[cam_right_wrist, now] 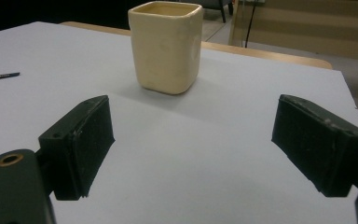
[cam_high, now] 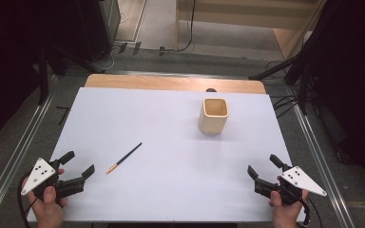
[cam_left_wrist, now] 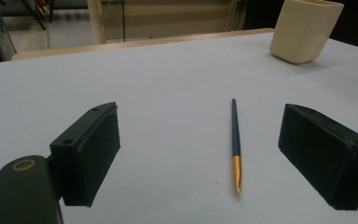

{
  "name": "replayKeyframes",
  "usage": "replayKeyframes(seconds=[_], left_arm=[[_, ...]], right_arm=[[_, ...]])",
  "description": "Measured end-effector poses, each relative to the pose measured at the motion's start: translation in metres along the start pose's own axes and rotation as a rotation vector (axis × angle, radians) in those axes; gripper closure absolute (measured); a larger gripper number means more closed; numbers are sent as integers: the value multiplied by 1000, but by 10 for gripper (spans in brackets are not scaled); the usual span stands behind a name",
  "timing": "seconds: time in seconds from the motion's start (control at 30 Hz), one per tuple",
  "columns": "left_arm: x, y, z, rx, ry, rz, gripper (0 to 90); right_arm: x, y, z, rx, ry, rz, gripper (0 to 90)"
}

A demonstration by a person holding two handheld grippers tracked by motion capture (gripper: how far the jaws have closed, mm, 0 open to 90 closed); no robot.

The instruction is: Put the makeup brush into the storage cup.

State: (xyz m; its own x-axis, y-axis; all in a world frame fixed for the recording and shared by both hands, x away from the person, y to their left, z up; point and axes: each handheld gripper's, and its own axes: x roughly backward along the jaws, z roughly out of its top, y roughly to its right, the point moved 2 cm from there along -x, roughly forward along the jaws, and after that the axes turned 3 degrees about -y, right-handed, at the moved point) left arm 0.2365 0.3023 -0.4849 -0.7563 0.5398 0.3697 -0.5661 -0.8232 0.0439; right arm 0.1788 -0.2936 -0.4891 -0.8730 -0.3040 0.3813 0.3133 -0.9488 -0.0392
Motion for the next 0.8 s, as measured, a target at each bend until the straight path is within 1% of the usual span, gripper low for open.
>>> replayKeyframes(seconds=[0.2,0.27,0.37,0.43,0.47,0.5,0.57,0.63,0.67,0.7,0.73,0.8], left_arm=[[0,4,5,0,7,-9,134],[-2,9,11,-19,9,-16,133],[-4,12,18,-23,8,-25,133],[-7,15,23,-22,2,-31,133],[-8,16,26,-29,-3,-35,133],[-8,16,26,-29,-3,-35,134],[-13,20,34,-38,-18,-46,135],[-14,21,36,-43,-25,-50,136],[-19,23,41,-61,-43,-56,137],[-19,23,41,-61,-43,-56,137],[-23,25,47,-72,-58,-57,136],[-28,27,51,-75,-70,-63,136]], right_arm=[[0,-1,0,4,-1,4,133],[0,-1,0,-1,-2,3,133],[0,-3,2,-7,-1,5,133],[0,-3,3,1,1,0,133],[-1,-4,3,-1,1,2,133],[-1,-4,3,2,1,3,133],[-1,-5,3,3,-3,3,133],[-2,-5,3,8,-4,5,133],[-2,-5,3,7,-6,5,133],[-2,-5,3,8,-7,5,133],[-2,-5,2,8,-8,5,133],[-3,-5,2,6,-9,4,133]])
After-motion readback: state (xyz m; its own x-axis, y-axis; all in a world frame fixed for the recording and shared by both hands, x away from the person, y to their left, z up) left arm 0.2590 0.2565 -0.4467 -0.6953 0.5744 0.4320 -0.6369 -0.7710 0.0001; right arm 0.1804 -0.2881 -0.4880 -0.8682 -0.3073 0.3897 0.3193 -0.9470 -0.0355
